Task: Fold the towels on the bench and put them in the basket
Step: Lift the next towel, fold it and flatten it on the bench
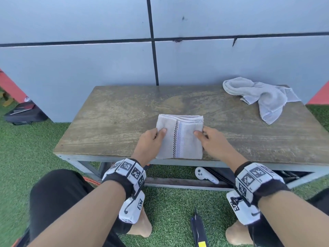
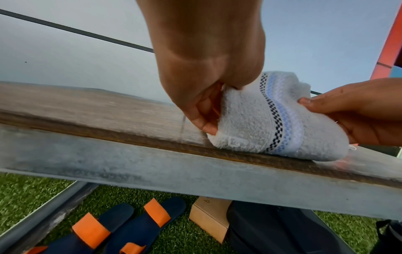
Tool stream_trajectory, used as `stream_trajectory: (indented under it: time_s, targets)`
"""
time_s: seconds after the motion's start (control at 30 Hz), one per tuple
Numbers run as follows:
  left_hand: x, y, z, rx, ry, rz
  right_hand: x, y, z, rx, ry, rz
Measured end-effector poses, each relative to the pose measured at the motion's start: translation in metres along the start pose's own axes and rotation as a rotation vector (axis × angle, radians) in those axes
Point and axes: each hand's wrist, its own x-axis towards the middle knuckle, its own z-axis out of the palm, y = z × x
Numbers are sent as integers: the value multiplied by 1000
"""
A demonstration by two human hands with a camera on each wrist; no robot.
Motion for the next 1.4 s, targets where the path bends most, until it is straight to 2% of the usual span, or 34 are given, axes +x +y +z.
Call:
stream_trajectory:
  time_s: [0.3,0.37,0.47,0.6,0.7,1.0,1.2,1.4]
  targets:
    - [23,-5,14,81,35,-246,38,2,18,-268,25,142]
    - [28,-5,16,88,84,-246,43,4,19,-246,51,147]
    - [35,-3,17,197,180,-166,53,7,17,-228,81,142]
    - [37,-8,26,429,182,-145,64,18,21,-297,72,183]
    - [36,-10,34,476,223,-162,66,22,26,-379,106,167]
    - [36,-8,34,467,255,-148,67,23,29,-512,165,123]
    - [35,-11,32,387,265,-150,62,24,25,-461,128,116]
    - [35,-11,28,224,275,-232,58,19,23,-400,50,138]
